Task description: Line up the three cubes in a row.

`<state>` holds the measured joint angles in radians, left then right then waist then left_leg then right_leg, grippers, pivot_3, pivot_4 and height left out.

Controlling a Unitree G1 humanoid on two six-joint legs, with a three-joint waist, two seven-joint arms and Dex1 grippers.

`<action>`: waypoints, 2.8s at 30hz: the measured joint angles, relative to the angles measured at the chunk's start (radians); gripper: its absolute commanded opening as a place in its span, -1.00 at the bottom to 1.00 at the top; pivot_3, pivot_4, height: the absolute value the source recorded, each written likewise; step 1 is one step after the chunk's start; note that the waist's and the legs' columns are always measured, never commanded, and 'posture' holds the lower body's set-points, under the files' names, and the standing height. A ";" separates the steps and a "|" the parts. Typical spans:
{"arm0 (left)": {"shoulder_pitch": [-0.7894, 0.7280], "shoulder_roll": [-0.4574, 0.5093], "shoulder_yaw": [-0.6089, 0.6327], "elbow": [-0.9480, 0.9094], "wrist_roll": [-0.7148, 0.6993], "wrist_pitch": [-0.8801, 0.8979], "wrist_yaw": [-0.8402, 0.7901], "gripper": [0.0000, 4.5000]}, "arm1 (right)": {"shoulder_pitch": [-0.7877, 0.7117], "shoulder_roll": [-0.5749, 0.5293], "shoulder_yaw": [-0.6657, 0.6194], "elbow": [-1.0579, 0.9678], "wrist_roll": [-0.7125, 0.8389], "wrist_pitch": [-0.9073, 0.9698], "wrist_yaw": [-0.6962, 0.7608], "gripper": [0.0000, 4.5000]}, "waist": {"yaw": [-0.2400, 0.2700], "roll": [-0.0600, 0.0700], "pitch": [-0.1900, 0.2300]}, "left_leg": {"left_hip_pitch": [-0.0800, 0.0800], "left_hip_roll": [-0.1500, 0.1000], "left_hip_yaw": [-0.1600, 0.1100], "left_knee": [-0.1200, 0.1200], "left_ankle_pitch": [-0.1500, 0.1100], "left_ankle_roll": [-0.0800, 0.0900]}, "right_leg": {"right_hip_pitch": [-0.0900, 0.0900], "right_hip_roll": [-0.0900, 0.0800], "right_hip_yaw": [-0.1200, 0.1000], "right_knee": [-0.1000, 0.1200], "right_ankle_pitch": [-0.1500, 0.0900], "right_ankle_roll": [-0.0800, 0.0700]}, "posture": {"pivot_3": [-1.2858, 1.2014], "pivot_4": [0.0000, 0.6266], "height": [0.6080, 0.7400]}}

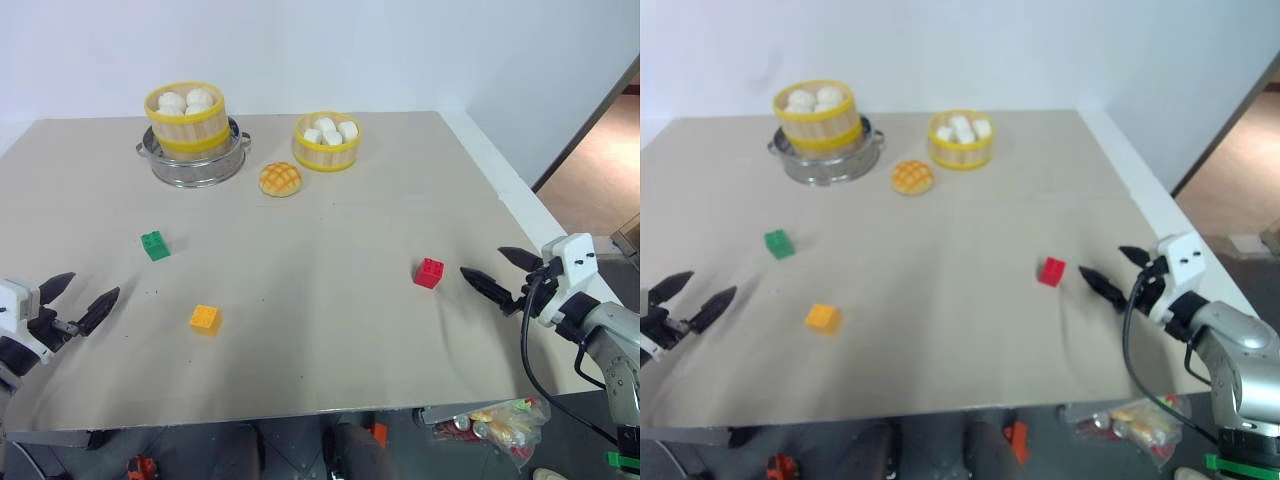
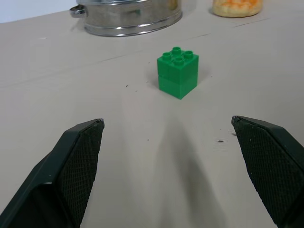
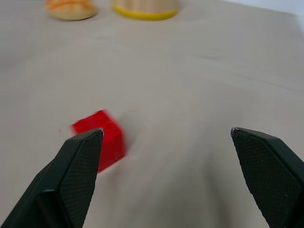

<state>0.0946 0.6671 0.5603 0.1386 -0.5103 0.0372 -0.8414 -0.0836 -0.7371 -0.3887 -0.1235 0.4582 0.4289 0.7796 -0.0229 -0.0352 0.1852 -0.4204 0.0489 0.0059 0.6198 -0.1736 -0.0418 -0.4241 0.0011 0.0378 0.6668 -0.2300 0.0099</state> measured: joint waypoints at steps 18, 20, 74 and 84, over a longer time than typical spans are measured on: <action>-0.017 0.067 -0.012 -0.227 -0.099 0.090 -0.091 0.98 | 0.042 -0.082 0.018 0.028 -0.005 -0.058 0.147 1.00 | 0.001 0.000 0.000 | -0.001 0.000 0.000 0.001 0.000 0.000 | 0.000 0.000 0.000 0.000 0.000 0.000 | 0.03 -0.52 1.00; -0.039 0.110 -0.042 -0.340 -0.150 0.146 -0.125 0.98 | 0.009 -0.100 0.056 0.021 -0.005 -0.063 0.191 1.00 | 0.000 0.001 -0.001 | 0.000 0.000 0.002 0.001 0.000 0.000 | 0.000 0.000 0.001 0.000 0.000 0.000 | 0.03 -0.52 1.00; -0.085 0.040 -0.308 -0.511 -0.172 0.349 -0.091 1.00 | -0.812 0.256 0.655 0.639 -0.297 -0.391 0.662 -0.44 | -0.028 0.002 -0.001 | 0.006 0.008 0.015 0.002 -0.005 0.007 | -0.001 0.013 0.021 0.001 0.007 0.005 | 0.03 -0.52 1.00; -0.007 0.027 -0.253 -0.511 -0.166 0.331 -0.082 1.00 | -0.992 0.378 0.730 1.027 -0.433 -0.613 0.699 -0.44 | -0.025 0.002 -0.001 | 0.006 0.008 0.018 0.003 -0.005 0.007 | -0.002 0.012 0.022 0.001 0.006 0.000 | 0.03 -0.52 1.00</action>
<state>0.0878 0.6941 0.3070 -0.3727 -0.6760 0.3677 -0.9234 -1.0756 -0.3595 0.3415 0.9033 0.0253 -0.1842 1.4785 -0.0479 -0.0332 0.1844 -0.4144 0.0570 0.0239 0.6228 -0.1782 -0.0352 -0.4259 0.0130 0.0593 0.6673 -0.2243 0.0103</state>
